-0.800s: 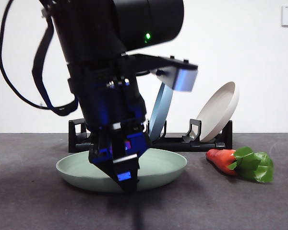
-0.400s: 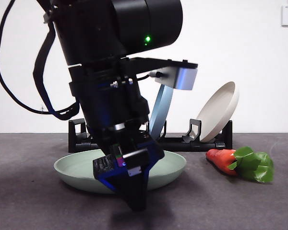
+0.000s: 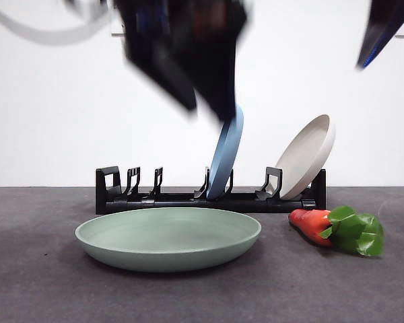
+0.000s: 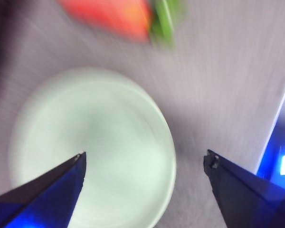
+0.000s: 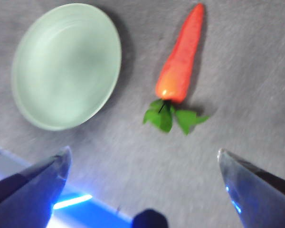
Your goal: Take the green plate from the plate rack,put the plate on the table,take the carrot from the table,put the carrot in the plate
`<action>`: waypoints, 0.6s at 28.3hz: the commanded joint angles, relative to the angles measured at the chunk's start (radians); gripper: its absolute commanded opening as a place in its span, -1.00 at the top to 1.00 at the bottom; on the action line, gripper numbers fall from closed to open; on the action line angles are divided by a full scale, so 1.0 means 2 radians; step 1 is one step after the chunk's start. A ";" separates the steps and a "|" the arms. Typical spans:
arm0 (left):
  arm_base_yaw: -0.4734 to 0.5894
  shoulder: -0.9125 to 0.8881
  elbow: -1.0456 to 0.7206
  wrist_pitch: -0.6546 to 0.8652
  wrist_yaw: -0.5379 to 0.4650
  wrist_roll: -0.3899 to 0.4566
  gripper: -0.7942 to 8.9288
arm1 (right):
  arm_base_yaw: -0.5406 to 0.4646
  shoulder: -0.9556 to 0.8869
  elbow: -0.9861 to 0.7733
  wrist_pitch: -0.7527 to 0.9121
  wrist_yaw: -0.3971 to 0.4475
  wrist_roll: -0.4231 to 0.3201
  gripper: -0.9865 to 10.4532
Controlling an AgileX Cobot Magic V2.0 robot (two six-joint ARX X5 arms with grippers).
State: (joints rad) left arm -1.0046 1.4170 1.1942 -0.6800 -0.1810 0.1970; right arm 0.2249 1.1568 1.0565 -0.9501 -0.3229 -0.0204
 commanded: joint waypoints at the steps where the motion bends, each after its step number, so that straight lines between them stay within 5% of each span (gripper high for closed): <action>1: 0.000 -0.047 0.039 -0.029 -0.003 -0.021 -0.02 | 0.018 0.028 0.000 0.036 0.024 0.025 -0.16; 11: 0.003 -0.184 0.215 -0.120 -0.053 -0.037 -0.02 | 0.084 0.194 0.000 0.154 0.130 0.062 -0.15; 17: 0.003 -0.213 0.231 -0.161 -0.054 -0.050 -0.01 | 0.092 0.276 0.000 0.196 0.155 0.075 0.01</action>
State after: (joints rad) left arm -1.0016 0.9882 1.6573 -1.0046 -0.2859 0.1108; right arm 0.4057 1.7020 1.0576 -0.5598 -0.0162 0.1127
